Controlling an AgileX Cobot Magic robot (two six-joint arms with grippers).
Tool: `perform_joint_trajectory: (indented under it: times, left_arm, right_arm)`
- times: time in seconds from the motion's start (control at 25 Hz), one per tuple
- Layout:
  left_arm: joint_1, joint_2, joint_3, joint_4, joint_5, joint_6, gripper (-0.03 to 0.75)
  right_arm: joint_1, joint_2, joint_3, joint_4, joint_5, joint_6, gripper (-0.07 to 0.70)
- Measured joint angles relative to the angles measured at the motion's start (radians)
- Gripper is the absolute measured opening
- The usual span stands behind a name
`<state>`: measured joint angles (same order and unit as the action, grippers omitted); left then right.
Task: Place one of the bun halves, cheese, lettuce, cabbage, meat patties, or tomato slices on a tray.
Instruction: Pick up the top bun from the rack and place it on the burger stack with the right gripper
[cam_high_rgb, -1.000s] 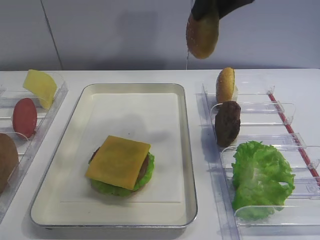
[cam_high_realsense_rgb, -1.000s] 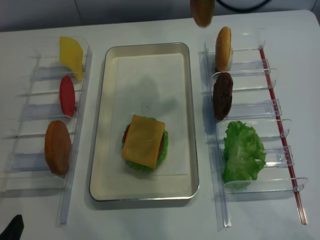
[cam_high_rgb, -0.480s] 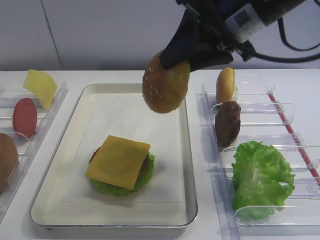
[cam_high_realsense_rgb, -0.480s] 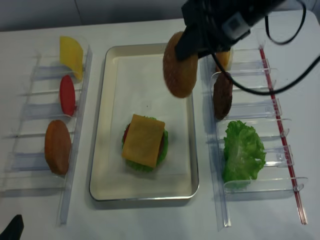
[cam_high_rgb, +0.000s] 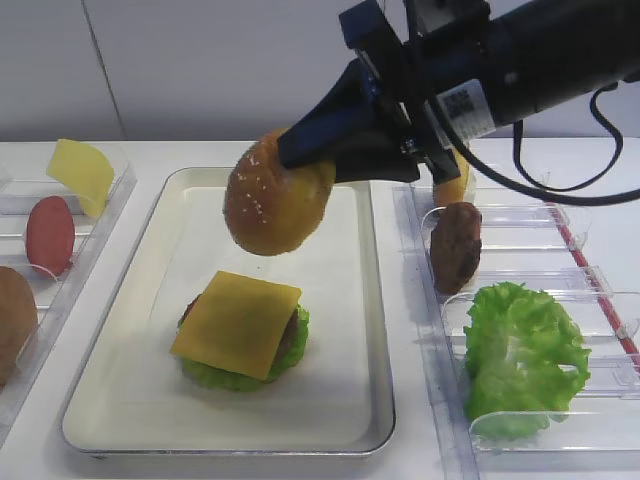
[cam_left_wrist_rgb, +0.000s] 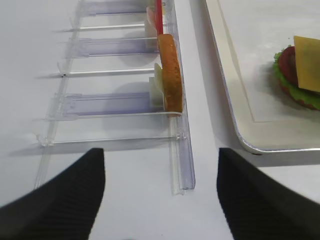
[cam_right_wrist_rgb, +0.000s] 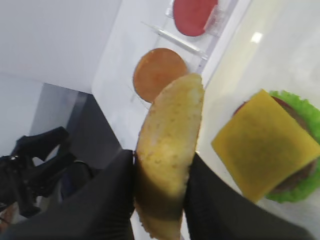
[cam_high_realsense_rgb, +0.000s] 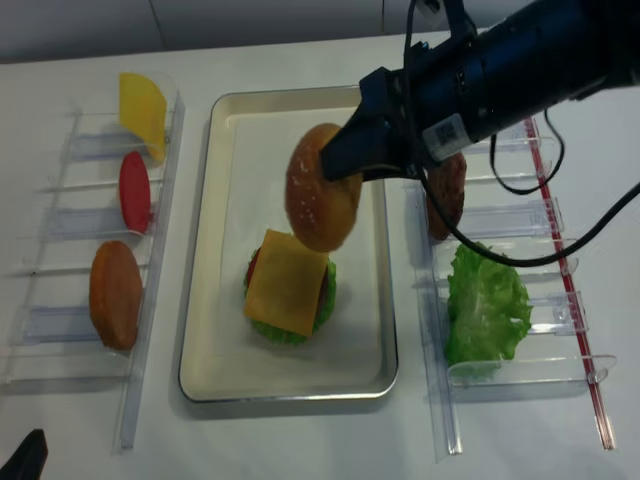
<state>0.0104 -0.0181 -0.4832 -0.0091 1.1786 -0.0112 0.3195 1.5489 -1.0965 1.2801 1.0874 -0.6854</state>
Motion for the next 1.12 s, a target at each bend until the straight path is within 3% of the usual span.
perform_joint_trajectory:
  times: [0.24, 0.52, 0.8, 1.12]
  left_arm:
    - [0.000, 0.000, 0.000, 0.000, 0.000, 0.000, 0.456]
    - [0.000, 0.000, 0.000, 0.000, 0.000, 0.000, 0.456]
    - [0.000, 0.000, 0.000, 0.000, 0.000, 0.000, 0.456]
    - [0.000, 0.000, 0.000, 0.000, 0.000, 0.000, 0.456]
  right_arm:
    - [0.000, 0.090, 0.006, 0.166, 0.087, -0.125, 0.239]
    - [0.005, 0.202, 0.008, 0.206, 0.087, -0.161, 0.239]
    - [0.100, 0.278, 0.008, 0.221, 0.080, -0.206, 0.239]
    - [0.106, 0.308, 0.008, 0.233, 0.077, -0.230, 0.239]
